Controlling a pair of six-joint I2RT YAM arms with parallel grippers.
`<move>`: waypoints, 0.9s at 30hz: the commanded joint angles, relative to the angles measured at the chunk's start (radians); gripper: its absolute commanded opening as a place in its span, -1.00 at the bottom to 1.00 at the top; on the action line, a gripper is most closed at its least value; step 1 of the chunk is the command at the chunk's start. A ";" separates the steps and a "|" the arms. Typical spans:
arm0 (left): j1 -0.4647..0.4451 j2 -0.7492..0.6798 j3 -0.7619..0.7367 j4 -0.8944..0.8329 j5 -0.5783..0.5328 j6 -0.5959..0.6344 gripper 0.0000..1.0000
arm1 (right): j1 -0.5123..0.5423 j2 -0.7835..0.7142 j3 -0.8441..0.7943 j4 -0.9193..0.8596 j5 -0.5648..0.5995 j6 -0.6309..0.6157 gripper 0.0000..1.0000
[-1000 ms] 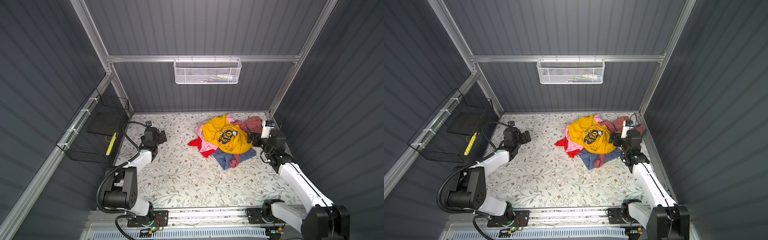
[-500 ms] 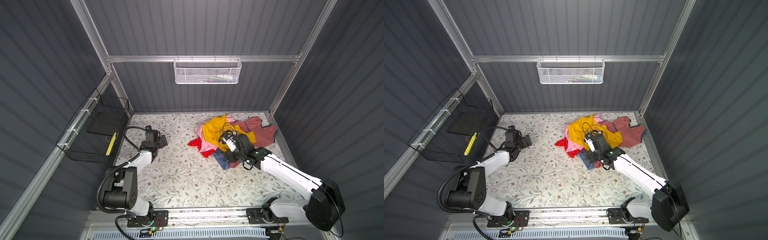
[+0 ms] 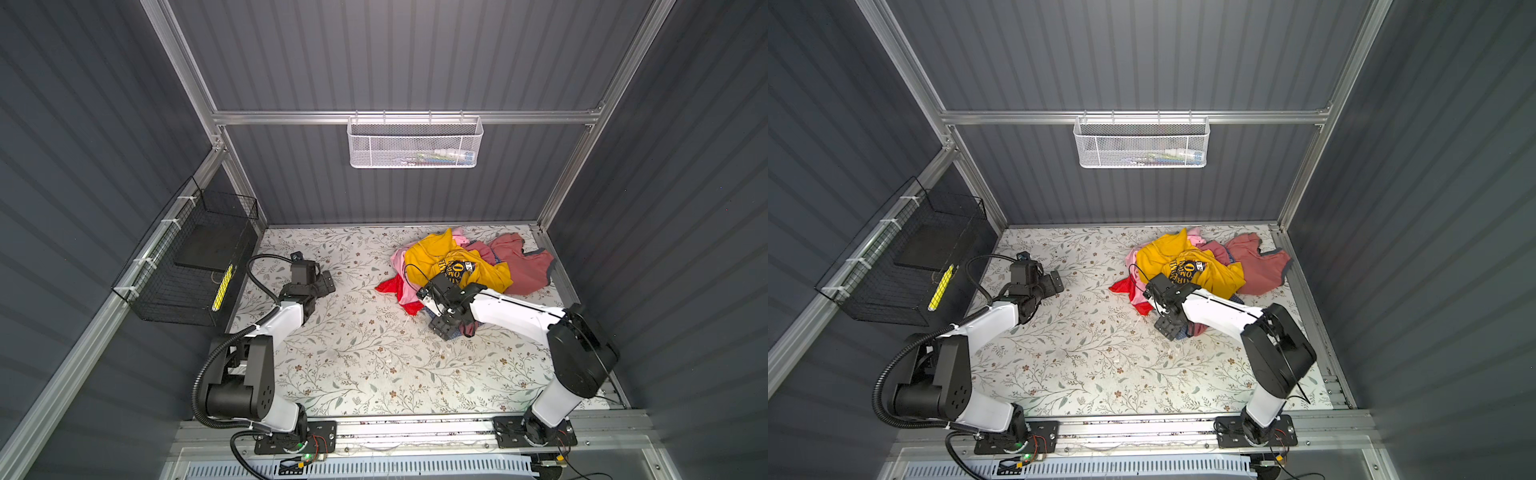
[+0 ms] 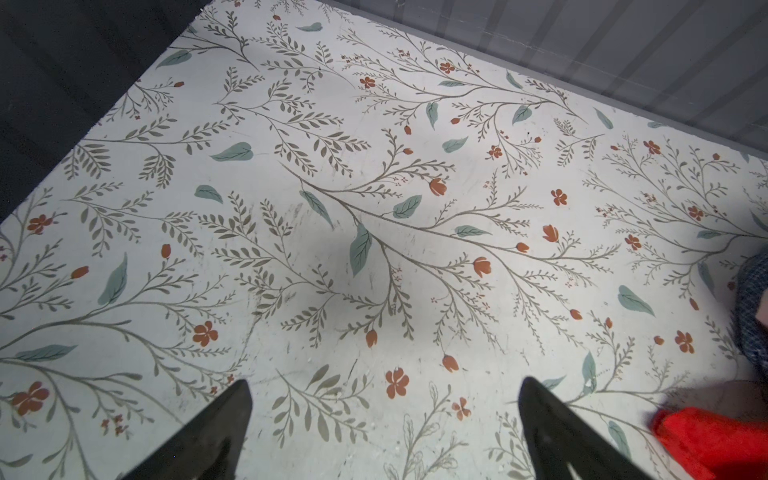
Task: Pick out a specific cloth from the pile
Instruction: 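Reach the right gripper into the pile and grasp the blue plaid shirt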
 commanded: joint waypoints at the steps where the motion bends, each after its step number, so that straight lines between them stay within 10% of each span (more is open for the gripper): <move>1: 0.001 -0.031 -0.012 -0.021 -0.002 -0.002 1.00 | 0.004 0.051 0.041 -0.064 0.052 -0.004 0.61; 7: 0.001 -0.042 -0.018 -0.031 -0.007 0.000 1.00 | 0.004 0.091 0.051 -0.049 0.026 -0.019 0.39; 20: 0.001 -0.054 -0.023 -0.036 -0.008 -0.002 1.00 | -0.027 0.022 0.026 -0.040 -0.076 -0.008 -0.96; 27: -0.001 -0.063 -0.031 -0.041 -0.006 0.006 1.00 | -0.086 -0.184 -0.004 -0.053 -0.348 -0.016 -1.00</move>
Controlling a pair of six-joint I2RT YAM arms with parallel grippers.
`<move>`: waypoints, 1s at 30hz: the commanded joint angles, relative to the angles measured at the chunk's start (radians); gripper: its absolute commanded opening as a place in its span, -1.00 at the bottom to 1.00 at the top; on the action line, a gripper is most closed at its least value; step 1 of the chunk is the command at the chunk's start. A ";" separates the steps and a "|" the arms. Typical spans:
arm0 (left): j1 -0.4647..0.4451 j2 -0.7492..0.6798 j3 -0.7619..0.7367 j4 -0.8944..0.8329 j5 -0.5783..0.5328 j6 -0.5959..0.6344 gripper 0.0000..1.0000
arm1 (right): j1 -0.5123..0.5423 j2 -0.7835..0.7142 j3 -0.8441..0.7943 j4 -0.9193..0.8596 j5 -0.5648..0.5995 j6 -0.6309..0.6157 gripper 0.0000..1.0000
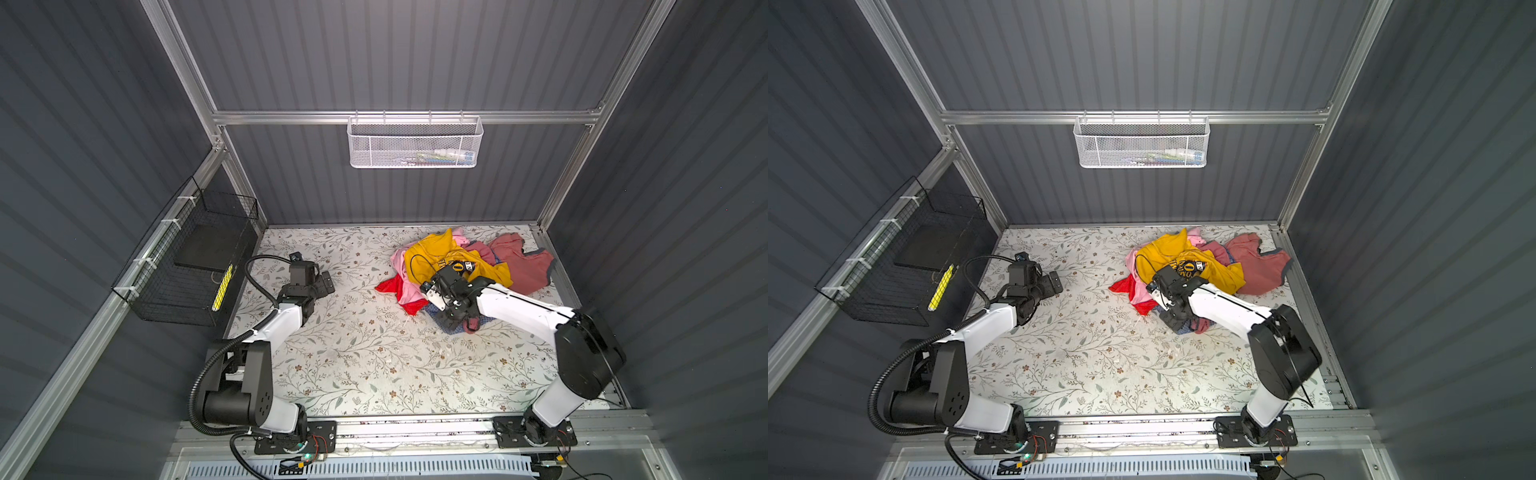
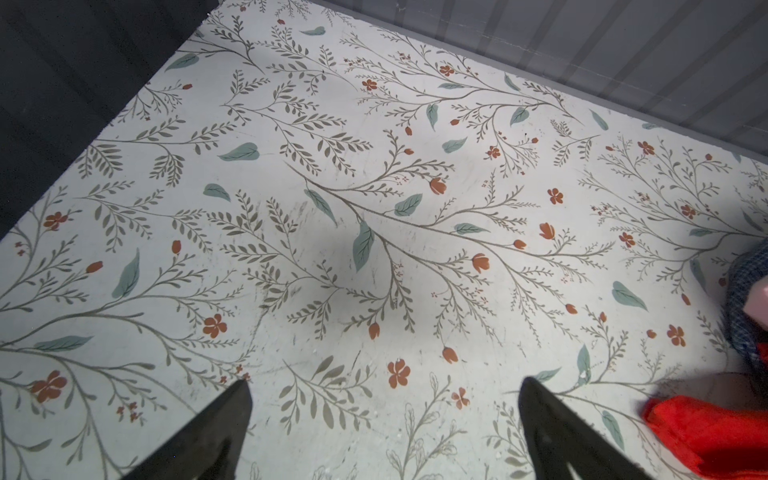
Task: Pick out a specific cloth from the pile
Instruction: 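Reach the right gripper into the pile and grasp the blue plaid shirt, then drag the blue plaid shirt with the right gripper toward the far corner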
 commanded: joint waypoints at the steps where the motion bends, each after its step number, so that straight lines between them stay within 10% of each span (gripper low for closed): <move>1: -0.002 -0.030 -0.017 -0.022 -0.005 0.008 1.00 | -0.030 -0.106 -0.022 -0.038 -0.218 0.002 -1.00; 12: -0.017 -0.008 -0.010 -0.014 0.008 0.010 1.00 | -0.197 -0.328 0.002 -0.080 -0.513 0.039 -1.00; 30: -0.052 0.026 0.008 -0.009 0.008 0.030 1.00 | -0.479 -0.375 0.124 0.058 -0.527 0.321 -1.00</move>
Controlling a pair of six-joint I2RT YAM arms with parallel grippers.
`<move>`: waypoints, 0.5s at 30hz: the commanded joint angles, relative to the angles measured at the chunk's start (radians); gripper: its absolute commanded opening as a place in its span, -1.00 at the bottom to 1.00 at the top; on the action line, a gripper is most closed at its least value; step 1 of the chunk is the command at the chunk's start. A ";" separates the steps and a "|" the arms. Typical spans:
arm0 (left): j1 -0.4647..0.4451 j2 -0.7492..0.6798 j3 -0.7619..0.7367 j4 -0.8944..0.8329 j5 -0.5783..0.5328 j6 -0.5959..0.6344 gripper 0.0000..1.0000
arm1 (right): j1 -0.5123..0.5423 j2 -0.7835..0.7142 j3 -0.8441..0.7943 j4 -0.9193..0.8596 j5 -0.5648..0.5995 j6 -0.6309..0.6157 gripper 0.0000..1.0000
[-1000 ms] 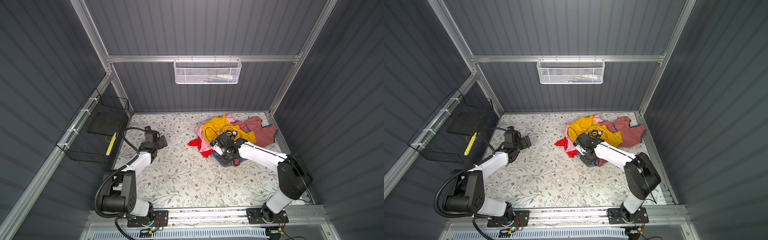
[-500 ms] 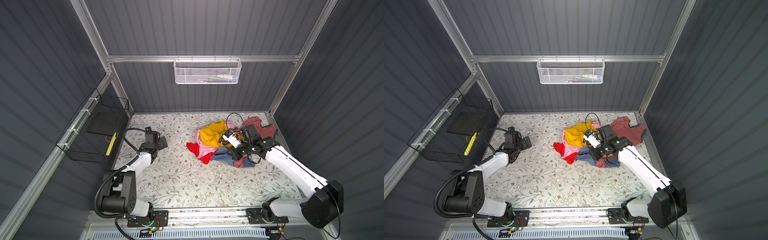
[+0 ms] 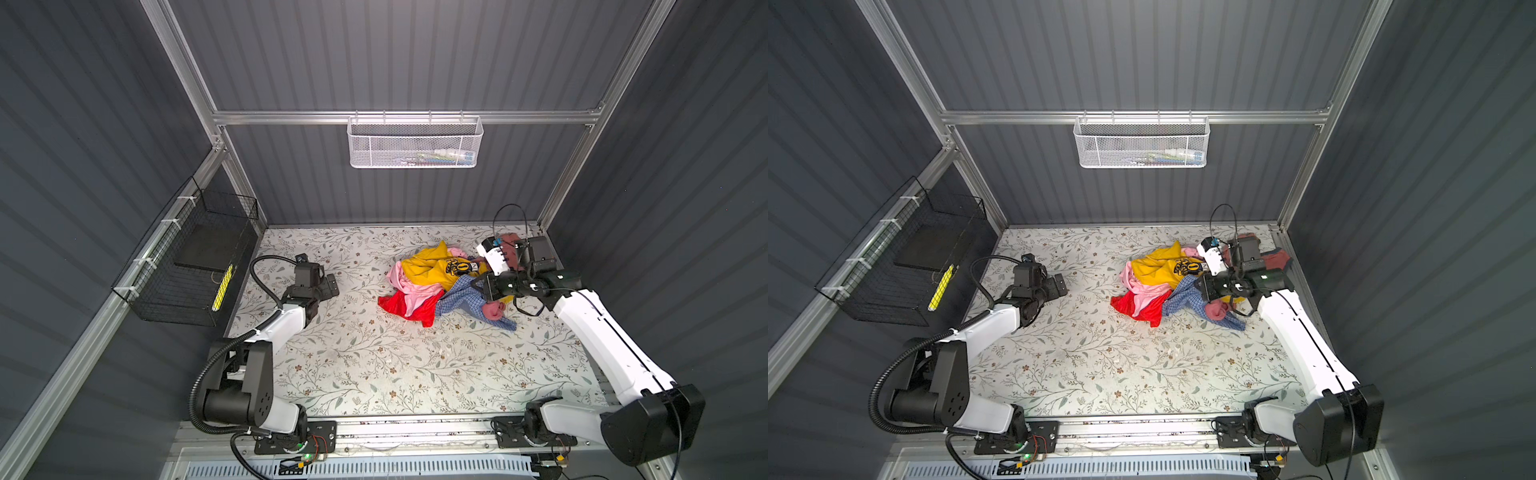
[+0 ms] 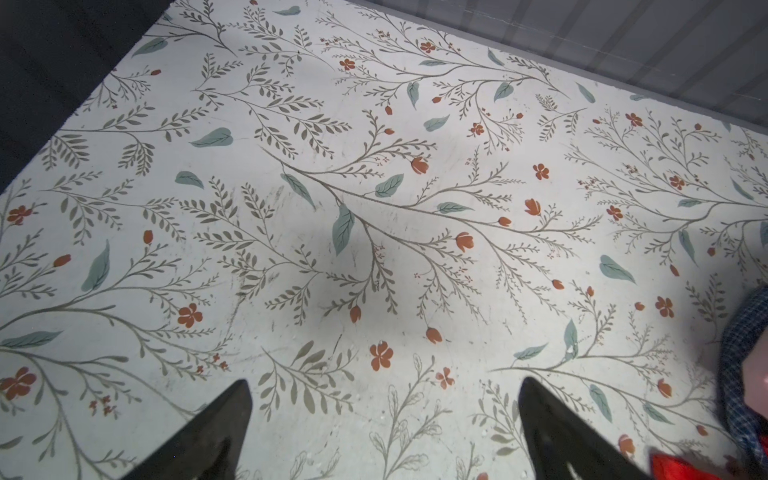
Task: Pick out a specific cloth from the pile
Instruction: 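Drag the blue plaid shirt with the right gripper toward the far corner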
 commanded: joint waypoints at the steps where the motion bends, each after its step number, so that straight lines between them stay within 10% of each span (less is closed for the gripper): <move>1: -0.009 0.019 0.015 -0.001 0.008 0.023 1.00 | -0.060 -0.003 0.082 0.099 -0.019 0.120 -1.00; 15: -0.028 0.028 0.014 0.000 0.019 0.034 1.00 | -0.220 0.199 0.247 0.116 0.024 0.284 -1.00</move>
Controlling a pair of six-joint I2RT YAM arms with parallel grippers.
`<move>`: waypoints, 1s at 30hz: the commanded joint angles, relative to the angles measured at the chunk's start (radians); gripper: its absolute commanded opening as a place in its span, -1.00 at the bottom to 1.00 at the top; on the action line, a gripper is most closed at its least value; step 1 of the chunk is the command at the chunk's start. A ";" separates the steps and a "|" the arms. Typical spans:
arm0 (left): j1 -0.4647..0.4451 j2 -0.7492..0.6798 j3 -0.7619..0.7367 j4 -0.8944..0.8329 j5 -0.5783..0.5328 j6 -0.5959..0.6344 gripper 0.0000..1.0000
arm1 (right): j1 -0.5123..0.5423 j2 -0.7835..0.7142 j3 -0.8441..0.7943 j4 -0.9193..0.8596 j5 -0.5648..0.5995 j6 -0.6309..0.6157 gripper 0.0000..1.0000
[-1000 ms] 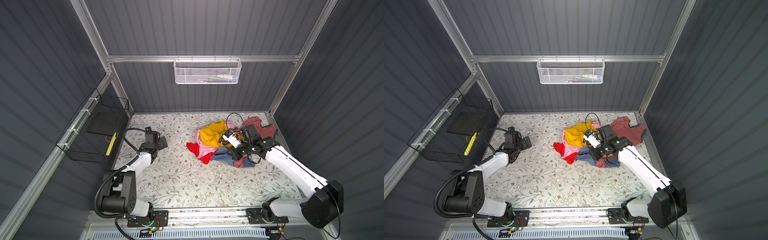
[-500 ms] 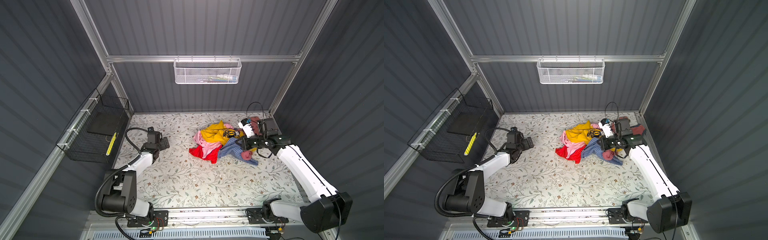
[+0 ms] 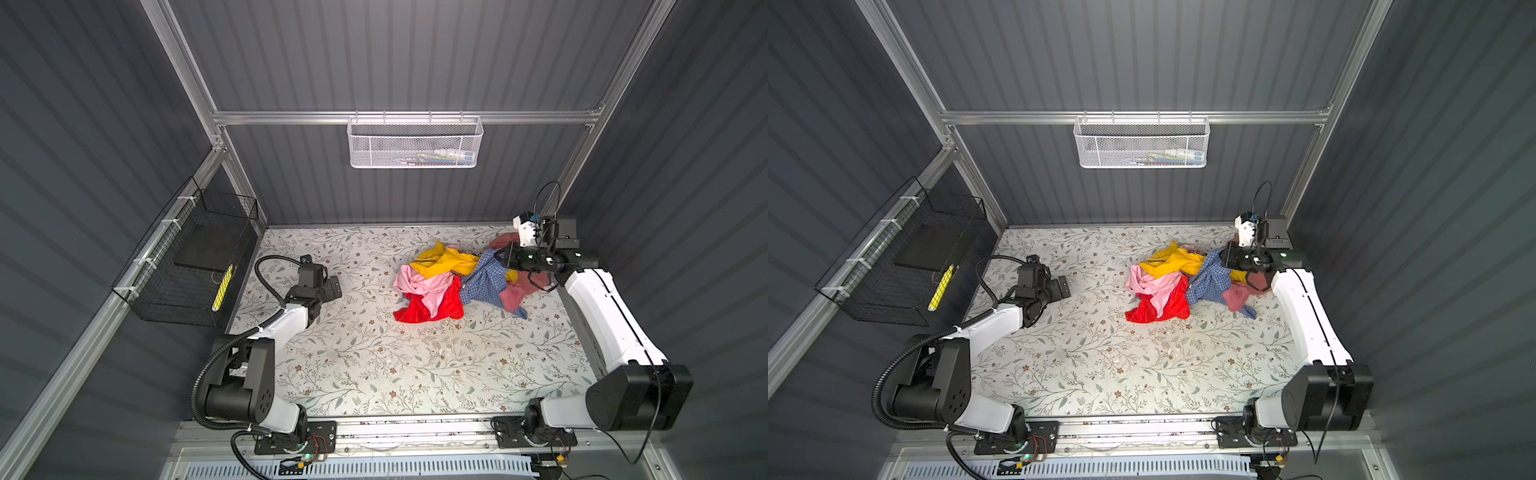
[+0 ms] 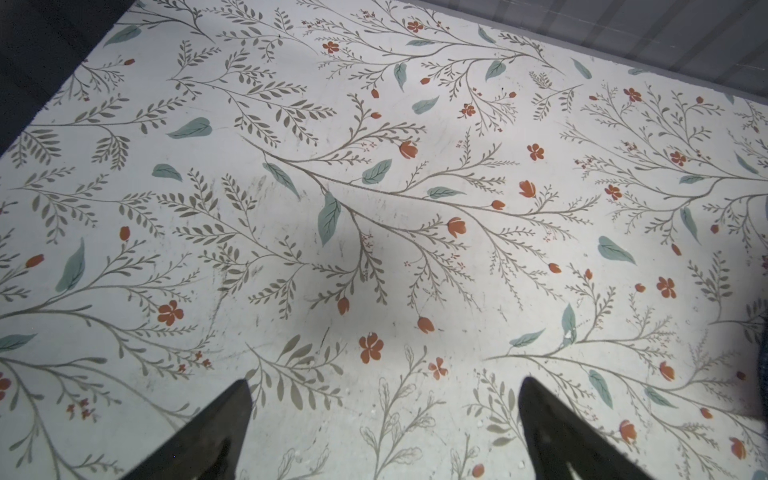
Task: Pick out a specific cloth from the pile
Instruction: 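Drag the blue plaid shirt with the right gripper toward the far corner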
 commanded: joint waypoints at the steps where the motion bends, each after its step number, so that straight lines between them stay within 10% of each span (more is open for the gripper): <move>1: -0.008 0.008 0.014 0.000 0.016 0.023 1.00 | -0.014 0.042 0.078 0.067 0.006 0.053 -1.00; 30: -0.079 0.060 0.041 -0.003 0.033 0.066 1.00 | 0.086 -0.110 0.206 0.079 0.106 0.094 -1.00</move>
